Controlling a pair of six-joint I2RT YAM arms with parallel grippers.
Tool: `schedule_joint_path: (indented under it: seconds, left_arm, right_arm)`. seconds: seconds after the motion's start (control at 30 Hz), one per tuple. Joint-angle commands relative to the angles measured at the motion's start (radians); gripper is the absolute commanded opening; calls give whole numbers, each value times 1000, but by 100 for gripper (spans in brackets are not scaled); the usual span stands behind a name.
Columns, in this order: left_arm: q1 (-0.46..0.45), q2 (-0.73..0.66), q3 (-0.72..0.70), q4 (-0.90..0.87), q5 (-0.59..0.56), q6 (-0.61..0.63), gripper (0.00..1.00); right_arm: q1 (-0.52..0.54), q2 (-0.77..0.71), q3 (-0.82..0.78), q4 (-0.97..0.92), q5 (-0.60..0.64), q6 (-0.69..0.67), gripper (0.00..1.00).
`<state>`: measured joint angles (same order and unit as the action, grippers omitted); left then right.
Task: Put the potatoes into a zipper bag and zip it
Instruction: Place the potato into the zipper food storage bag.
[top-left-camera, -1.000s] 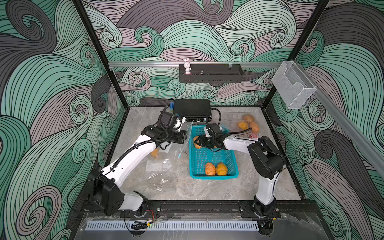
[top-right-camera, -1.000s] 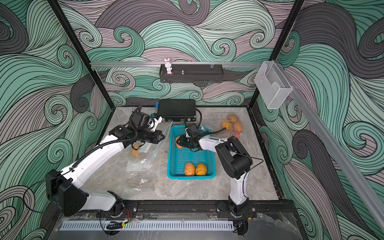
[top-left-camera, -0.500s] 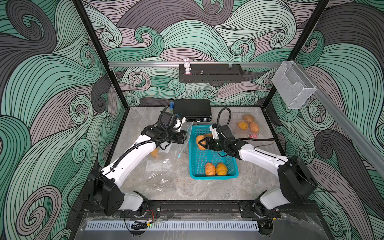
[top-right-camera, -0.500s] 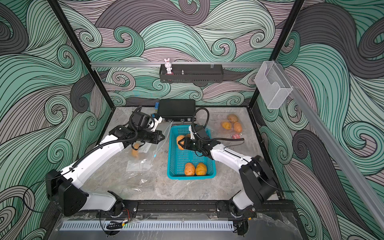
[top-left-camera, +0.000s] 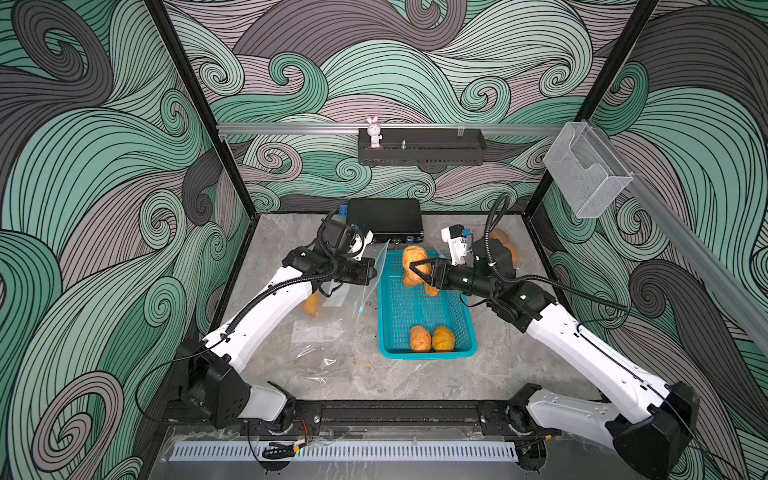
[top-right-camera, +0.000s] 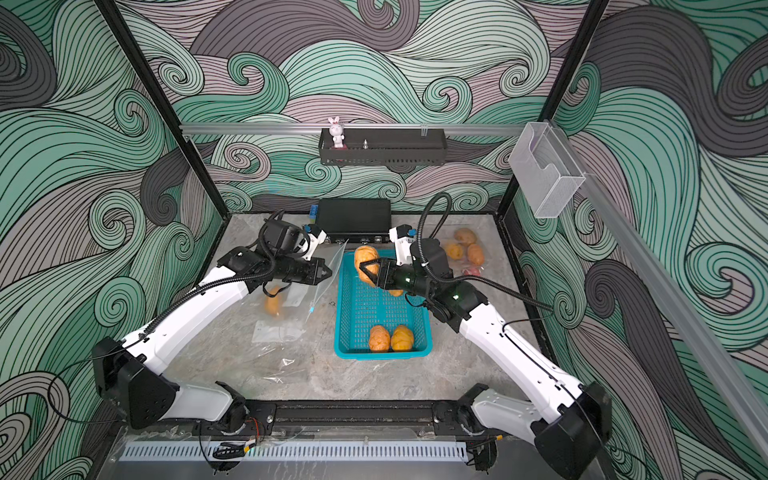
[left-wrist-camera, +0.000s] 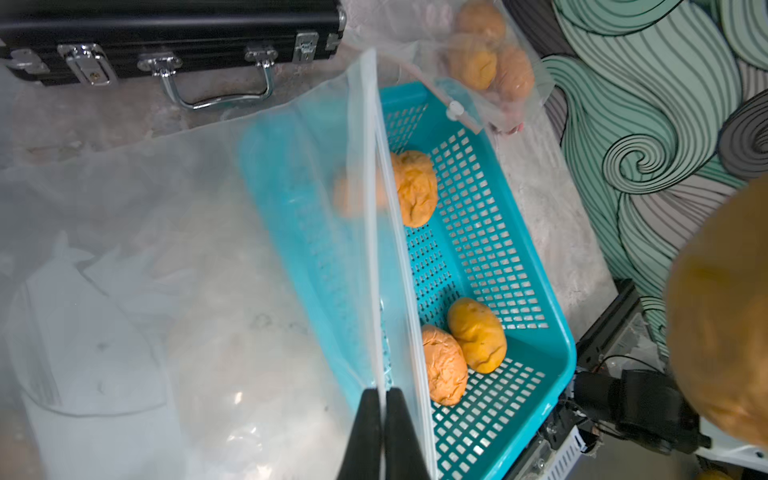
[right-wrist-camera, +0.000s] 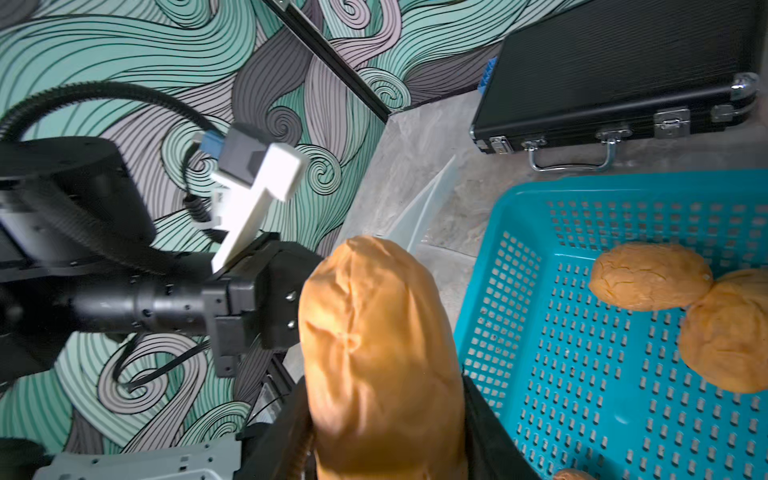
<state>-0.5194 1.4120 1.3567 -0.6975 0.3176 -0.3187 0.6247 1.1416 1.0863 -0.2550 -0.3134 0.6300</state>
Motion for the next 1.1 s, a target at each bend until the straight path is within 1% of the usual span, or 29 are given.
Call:
schedule_joint_path:
  seconds: [0.0,0.03,0.17,0.23,0.33,0.43,0.8,0.97,1.07]
  left_arm:
    - [-38,4,65,-5,44,-28,0]
    - [-44,33,60,-1,42,-30,0]
    - [-65,54,44,-6,37,-62,0]
    - [-82,56,44,-3,34,-70,0]
    - [-97,58,31,29,40,-91,0]
    - [-106,72,43,23,41,-95,0]
    - [-113,60,48,-7,15,-69,0]
    - [-113,59,55,-5,5,-74,0]
    - [-113,53,52,7,1,-89,0]
  right_arm:
    - [5,-23,53,-98,-23,-21,43]
    - [4,-25,63,-99,-28,-21,43]
    - [4,-4,128,-216,-107,-21,45]
    - [5,3,133,-208,-132,-6,45]
    - [8,9,129,-193,-103,7,44]
    - [10,37,131,-184,-70,13,43]
    - [21,220,192,-150,-59,5,42]
    - [30,254,179,-169,-11,-32,41]
    - [35,244,140,-174,23,-55,41]
